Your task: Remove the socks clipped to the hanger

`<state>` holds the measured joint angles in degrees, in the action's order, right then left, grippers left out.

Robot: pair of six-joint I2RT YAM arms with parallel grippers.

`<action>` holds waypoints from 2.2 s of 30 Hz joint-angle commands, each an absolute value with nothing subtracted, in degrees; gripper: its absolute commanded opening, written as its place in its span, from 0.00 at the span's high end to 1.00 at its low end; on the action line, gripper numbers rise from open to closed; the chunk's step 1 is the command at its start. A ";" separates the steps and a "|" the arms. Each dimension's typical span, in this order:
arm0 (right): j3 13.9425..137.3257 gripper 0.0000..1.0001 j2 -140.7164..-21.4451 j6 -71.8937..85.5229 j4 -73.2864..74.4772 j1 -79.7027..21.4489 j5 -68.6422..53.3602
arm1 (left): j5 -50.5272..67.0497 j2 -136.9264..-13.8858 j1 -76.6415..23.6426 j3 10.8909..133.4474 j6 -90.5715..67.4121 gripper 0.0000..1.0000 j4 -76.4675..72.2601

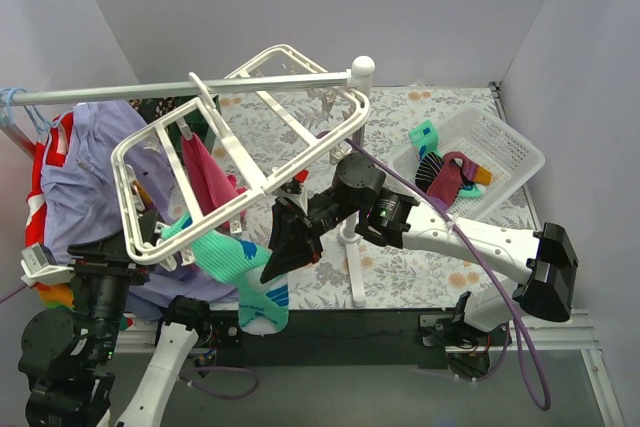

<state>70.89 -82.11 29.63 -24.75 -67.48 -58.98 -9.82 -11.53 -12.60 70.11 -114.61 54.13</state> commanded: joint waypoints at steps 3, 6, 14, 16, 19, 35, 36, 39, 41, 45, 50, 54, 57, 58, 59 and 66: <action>69.87 0.96 -79.63 29.62 -26.98 -67.41 -62.67 | -10.55 -15.29 -12.83 70.49 -115.05 0.83 53.26; 69.44 0.96 -79.72 29.71 -27.07 -67.41 -62.58 | -10.63 -15.99 -12.74 70.93 -114.79 0.97 54.22; 67.85 0.96 -79.45 29.71 -26.89 -67.32 -61.35 | -9.67 -15.65 -12.74 70.23 -114.00 1.00 53.62; 68.46 0.96 -79.89 29.79 -26.89 -67.32 -61.52 | -8.97 -15.38 -12.83 69.87 -113.21 1.00 53.00; 69.17 0.96 -79.98 29.88 -26.72 -67.32 -61.79 | -8.79 -15.47 -12.83 70.14 -113.03 1.00 53.87; 55.65 0.99 -62.17 8.62 8.34 -65.22 -29.03 | -8.00 -16.43 -12.92 72.59 -109.43 1.00 53.35; 53.55 0.99 -60.66 8.35 9.74 -65.04 -25.00 | -7.91 -16.61 -12.83 73.21 -109.08 1.00 53.35; 50.11 0.99 -56.08 8.26 11.68 -63.38 -17.26 | -7.56 -16.79 -12.83 73.74 -107.93 1.00 53.44; 49.22 0.99 -53.72 8.70 13.70 -61.71 -11.64 | -7.38 -16.70 -12.83 74.00 -107.41 1.00 53.26; 47.46 0.99 -50.02 9.93 16.08 -53.73 -4.41 | -6.77 -16.87 -12.83 74.53 -106.44 1.00 52.91; 49.21 0.99 -46.93 11.51 18.10 -40.98 4.11 | -6.24 -17.58 -12.92 76.02 -104.68 1.00 52.47; 54.22 0.99 -49.91 11.43 18.90 -25.10 6.32 | -5.80 -17.58 -12.83 76.03 -104.24 1.00 51.77; 59.22 0.99 -54.65 12.74 19.25 -16.39 7.12 | -5.54 -17.58 -12.83 76.20 -103.71 1.00 51.59; 60.63 0.99 -55.89 13.35 19.25 -14.43 6.86 | -5.45 -17.67 -12.83 76.20 -103.62 1.00 51.68; 61.69 0.99 -58.07 14.06 19.34 -12.67 6.25 | -5.36 -17.67 -12.83 76.29 -103.62 1.00 51.68; 73.54 0.97 -66.09 10.47 18.99 -9.05 17.83 | -4.66 -18.98 -12.83 77.87 -102.13 1.00 51.94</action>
<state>66.22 -64.05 12.82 21.08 -9.21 9.13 -7.46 -16.05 -12.60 76.14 -104.05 52.31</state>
